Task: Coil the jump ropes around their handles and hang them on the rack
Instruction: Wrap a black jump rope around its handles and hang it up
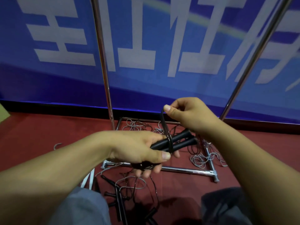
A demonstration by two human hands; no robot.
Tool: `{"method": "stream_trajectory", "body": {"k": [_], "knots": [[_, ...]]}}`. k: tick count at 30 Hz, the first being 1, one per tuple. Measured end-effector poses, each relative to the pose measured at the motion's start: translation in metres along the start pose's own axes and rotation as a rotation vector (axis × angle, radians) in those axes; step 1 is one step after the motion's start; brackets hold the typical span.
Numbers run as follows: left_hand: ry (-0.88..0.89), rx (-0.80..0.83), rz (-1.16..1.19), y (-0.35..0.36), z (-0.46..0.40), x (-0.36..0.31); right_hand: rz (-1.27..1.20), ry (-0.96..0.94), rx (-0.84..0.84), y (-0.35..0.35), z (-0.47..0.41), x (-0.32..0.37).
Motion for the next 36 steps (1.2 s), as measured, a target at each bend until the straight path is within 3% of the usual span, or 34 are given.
{"method": "stream_trajectory", "body": {"k": [5,11,14,25,29,36], "knots": [[0.104,-0.042,0.032,-0.002,-0.003,-0.020,-0.022,0.031,0.090,-0.003,0.001,-0.019],[0.200,-0.421,0.175,-0.037,-0.015,-0.031,0.171,0.026,-0.023,-0.024,0.000,-0.035],[0.184,-0.531,0.268,-0.051,-0.015,-0.028,0.213,-0.045,-0.005,-0.026,0.009,-0.024],[0.132,-0.610,0.271,-0.064,-0.018,-0.010,0.329,-0.252,0.130,-0.005,0.039,0.004],[0.139,-0.655,0.155,-0.069,-0.020,-0.008,0.365,-0.274,0.165,0.000,0.043,0.007],[0.226,-0.684,0.262,-0.073,-0.021,-0.013,0.321,-0.254,0.200,0.006,0.042,0.001]]}}
Point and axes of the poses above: each hand's wrist, its own z-axis away from the middle knuckle, its own y-axis out of the palm, x = y × z, the point moved 10 cm from there along -z, towards the middle knuckle, and after that the axes turned 11 degrees about -x, right-handed, at the moved point
